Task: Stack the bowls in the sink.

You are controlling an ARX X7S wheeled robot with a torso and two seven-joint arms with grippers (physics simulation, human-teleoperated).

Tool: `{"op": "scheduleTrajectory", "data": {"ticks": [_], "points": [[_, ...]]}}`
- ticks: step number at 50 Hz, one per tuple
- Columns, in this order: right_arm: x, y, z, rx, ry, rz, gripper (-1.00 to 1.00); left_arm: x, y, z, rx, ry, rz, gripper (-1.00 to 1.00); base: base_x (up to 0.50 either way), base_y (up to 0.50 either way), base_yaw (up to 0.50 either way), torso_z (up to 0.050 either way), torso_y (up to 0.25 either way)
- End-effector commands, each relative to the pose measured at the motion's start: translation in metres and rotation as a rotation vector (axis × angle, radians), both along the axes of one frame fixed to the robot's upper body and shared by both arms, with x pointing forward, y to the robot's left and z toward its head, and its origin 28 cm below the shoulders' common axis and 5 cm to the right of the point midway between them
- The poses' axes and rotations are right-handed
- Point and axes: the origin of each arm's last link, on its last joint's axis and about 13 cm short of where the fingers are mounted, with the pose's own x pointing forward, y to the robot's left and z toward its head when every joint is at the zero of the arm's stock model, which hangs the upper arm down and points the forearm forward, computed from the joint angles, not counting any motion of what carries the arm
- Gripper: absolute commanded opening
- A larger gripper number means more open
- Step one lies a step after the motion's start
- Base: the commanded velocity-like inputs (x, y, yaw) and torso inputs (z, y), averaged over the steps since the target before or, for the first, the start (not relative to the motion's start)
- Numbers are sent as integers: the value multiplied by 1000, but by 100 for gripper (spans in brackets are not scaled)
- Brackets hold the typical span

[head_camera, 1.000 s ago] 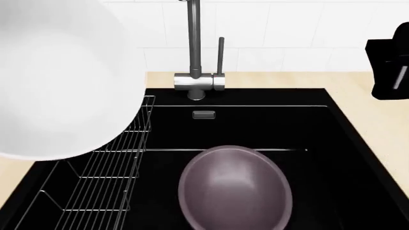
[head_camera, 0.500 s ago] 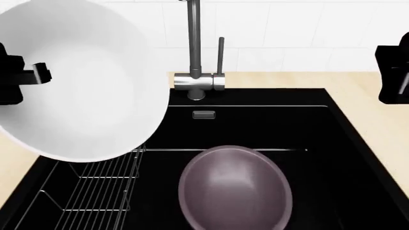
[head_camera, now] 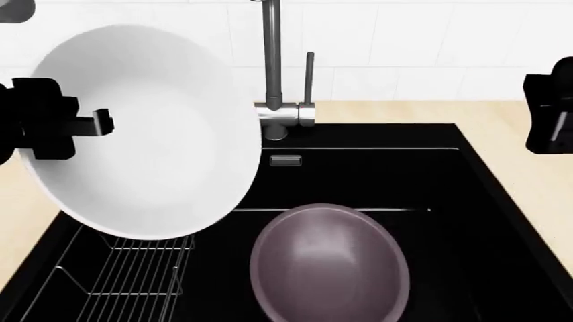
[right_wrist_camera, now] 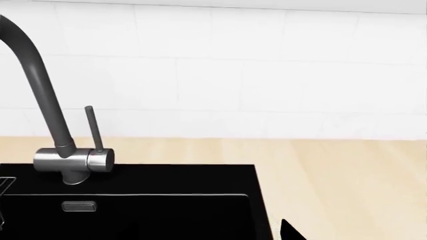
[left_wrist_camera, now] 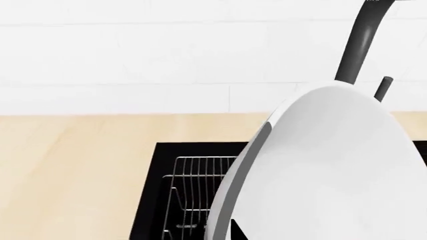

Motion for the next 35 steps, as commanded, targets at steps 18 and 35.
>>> {"op": "scheduleTrajectory", "data": {"ticks": [18,35], "points": [[5,-1,-8,-6,23,-8,100,14,-17,-9,-28,24,-101,-100,0,0,0,0,1],[3,-5,-8,-3,19,-29,100,25,-25,-17,-105,29,-158,-100,0,0,0,1,0]]}}
